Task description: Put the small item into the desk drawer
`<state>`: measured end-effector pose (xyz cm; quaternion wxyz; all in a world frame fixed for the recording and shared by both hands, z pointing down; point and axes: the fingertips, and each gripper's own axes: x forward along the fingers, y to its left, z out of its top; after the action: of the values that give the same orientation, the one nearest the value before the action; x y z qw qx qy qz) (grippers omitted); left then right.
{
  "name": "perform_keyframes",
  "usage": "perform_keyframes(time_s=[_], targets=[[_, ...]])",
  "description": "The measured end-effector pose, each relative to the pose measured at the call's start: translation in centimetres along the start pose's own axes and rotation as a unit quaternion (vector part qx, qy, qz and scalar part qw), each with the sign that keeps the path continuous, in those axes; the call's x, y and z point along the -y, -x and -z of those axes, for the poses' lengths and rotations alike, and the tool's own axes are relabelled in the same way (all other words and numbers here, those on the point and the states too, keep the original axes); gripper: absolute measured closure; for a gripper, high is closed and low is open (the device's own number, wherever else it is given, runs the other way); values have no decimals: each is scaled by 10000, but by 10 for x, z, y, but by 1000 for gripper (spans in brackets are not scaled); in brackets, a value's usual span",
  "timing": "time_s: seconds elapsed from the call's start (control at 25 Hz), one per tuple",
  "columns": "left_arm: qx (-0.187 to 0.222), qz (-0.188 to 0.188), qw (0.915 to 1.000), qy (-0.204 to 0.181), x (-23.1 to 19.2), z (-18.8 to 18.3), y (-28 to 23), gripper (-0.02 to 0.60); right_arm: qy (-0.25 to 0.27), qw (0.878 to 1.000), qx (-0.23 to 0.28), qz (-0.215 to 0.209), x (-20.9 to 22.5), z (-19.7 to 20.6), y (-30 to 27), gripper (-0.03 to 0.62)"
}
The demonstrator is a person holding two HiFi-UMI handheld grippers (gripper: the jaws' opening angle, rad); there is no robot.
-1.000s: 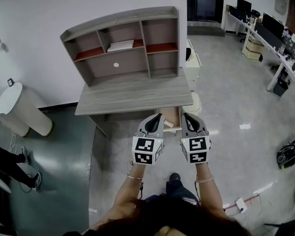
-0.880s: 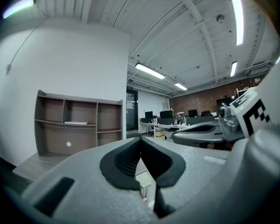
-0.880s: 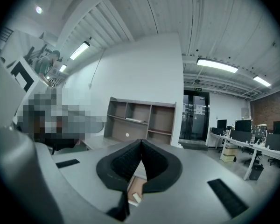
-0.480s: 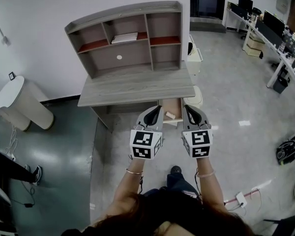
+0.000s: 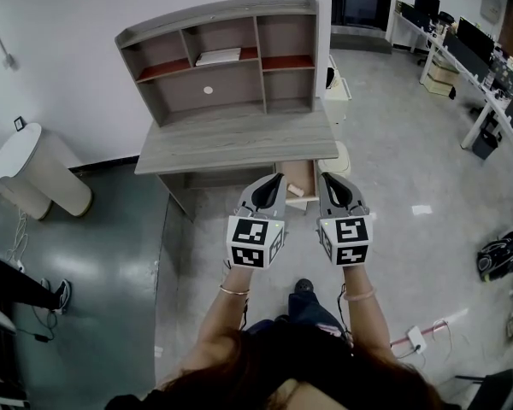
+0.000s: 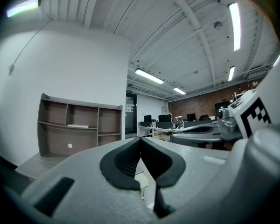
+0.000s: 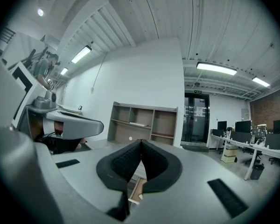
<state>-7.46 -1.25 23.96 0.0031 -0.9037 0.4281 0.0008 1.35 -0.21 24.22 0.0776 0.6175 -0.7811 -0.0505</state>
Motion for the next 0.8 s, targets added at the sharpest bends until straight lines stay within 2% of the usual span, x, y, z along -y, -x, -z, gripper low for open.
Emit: perform_keyframes(time_s=[0.8], targets=[[17, 20, 10000, 3, 24, 1, 12, 566, -128, 9999, 15, -15, 7, 7, 27, 592]])
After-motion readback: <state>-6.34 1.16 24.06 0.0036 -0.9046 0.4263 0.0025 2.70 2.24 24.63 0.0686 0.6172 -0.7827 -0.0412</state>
